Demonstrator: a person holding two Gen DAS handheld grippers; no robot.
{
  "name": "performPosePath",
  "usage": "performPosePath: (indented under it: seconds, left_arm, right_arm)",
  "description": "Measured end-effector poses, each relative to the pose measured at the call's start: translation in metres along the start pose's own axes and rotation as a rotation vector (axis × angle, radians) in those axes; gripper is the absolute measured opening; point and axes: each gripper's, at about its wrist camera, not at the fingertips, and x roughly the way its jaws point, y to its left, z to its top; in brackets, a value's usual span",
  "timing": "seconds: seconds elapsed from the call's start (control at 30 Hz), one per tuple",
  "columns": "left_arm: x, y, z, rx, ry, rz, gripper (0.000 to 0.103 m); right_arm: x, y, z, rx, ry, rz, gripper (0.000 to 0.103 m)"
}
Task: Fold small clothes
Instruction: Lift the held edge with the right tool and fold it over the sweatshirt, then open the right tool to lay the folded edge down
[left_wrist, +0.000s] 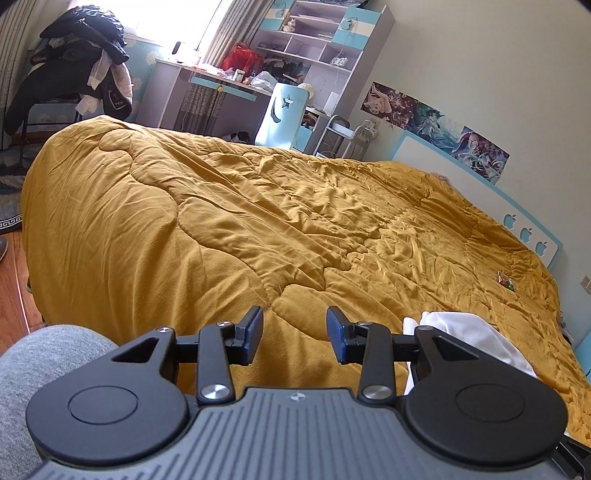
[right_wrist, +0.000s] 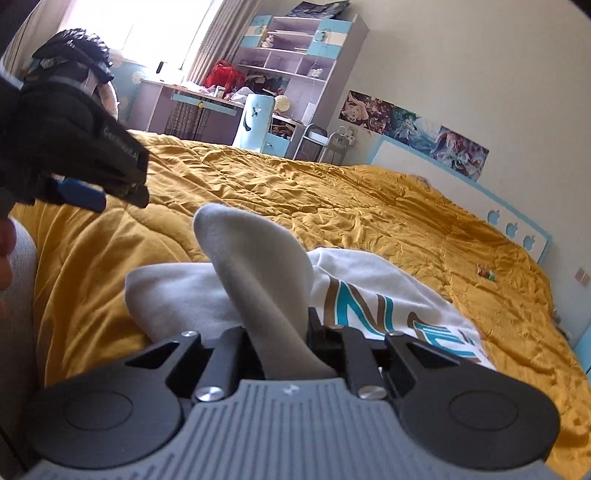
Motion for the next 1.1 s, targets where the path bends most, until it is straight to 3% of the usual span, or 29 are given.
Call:
performPosePath:
  seconds: [0.17, 0.3, 0.4, 0.5, 0.57, 0.7, 0.77, 0.9, 0.93, 1.0, 1.1]
  left_arm:
    - [0.0, 0.003, 0.001, -0.01, 0.001, 0.028, 0.043]
    - [-0.003, 0.004, 0.002, -0.013, -0.03, 0.062, 0.043]
    - [-0.002, 0.008, 0.004, -0.034, -0.029, 0.085, 0.043]
    - [-0.002, 0.015, 0.006, -0.063, -0.036, 0.125, 0.043]
    - [-0.004, 0.019, 0.008, -0.081, -0.051, 0.135, 0.042]
    - [-0.008, 0.017, 0.01, -0.039, -0.083, 0.111, 0.042]
    - [-0.009, 0.013, 0.01, -0.017, -0.091, 0.083, 0.042]
    - [-0.01, 0.005, 0.009, 0.01, -0.093, 0.066, 0.042]
    - [-0.01, 0.004, 0.01, 0.0, -0.081, 0.056, 0.042]
    - [-0.011, 0.001, 0.015, -0.009, -0.054, 0.031, 0.042]
    - [-0.02, -0.014, 0.022, 0.084, -0.068, 0.006, 0.042]
  right_arm:
    - [-0.005, -0.05, 0.021, 0.379, -0.022, 0.043, 0.008]
    - [-0.016, -0.059, 0.043, 0.423, -0.097, 0.002, 0.009]
    - [-0.011, -0.041, 0.052, 0.307, -0.083, 0.007, 0.009]
    - [0.008, -0.01, 0.042, 0.162, 0.04, 0.018, 0.009]
    - [0.018, 0.006, 0.026, 0.135, 0.114, 0.028, 0.012]
    - [0.013, 0.028, 0.024, -0.078, 0.111, 0.018, 0.021]
    - [0.005, 0.022, 0.028, -0.084, 0.109, 0.084, 0.026]
    - [-0.008, -0.01, 0.026, 0.086, 0.145, 0.276, 0.038]
    - [-0.009, -0.02, 0.026, 0.128, 0.174, 0.354, 0.056]
    - [-0.011, -0.038, 0.028, 0.215, 0.218, 0.53, 0.079]
    - [-0.02, -0.071, 0.032, 0.4, 0.236, 0.628, 0.075]
